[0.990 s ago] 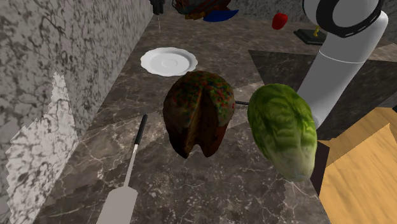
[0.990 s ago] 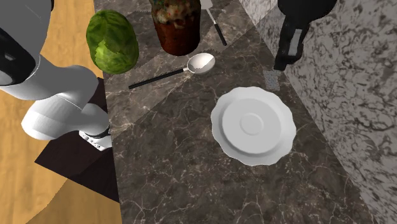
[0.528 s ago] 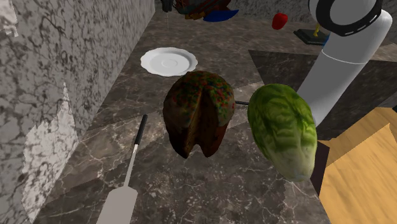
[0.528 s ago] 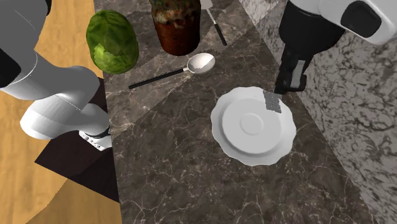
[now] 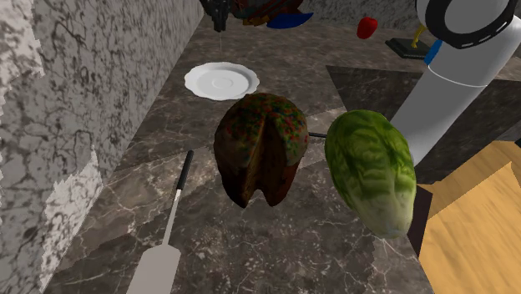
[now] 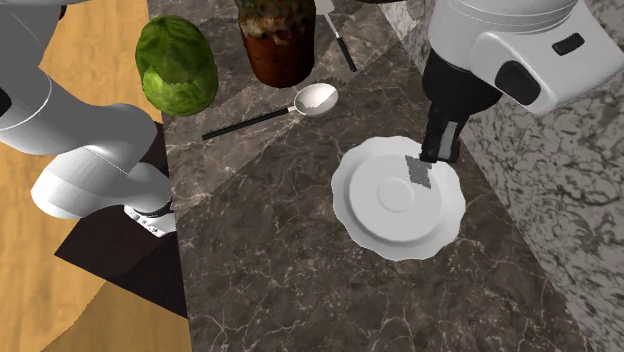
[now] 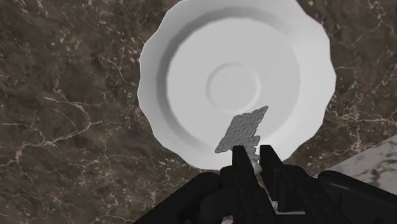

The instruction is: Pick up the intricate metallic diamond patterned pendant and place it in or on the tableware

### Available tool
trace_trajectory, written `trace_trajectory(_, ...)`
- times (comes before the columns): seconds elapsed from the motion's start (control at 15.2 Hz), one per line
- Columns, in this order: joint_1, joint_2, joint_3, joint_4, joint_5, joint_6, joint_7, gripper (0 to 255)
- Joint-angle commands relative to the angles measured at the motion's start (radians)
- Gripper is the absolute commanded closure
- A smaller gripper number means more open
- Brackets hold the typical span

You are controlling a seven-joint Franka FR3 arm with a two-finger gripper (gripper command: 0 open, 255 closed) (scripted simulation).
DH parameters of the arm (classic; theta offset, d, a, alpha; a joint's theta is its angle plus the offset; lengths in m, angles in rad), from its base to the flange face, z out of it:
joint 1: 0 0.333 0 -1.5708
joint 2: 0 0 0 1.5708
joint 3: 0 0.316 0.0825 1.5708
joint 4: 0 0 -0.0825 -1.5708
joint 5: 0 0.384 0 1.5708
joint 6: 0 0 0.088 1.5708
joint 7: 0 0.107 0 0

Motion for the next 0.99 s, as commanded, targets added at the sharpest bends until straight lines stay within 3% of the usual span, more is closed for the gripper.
trace_trajectory(0.0, -0.004, -0.014, -0.003, -0.046, 0.006, 0.034, -0.004, 255)
trace_trajectory(0.66, -0.009, -0.048, -0.008, -0.220, 0.019, 0.177, -0.005, 255)
trace_trajectory(0.92, -0.009, -0.049, -0.008, -0.233, 0.019, 0.189, -0.005, 255)
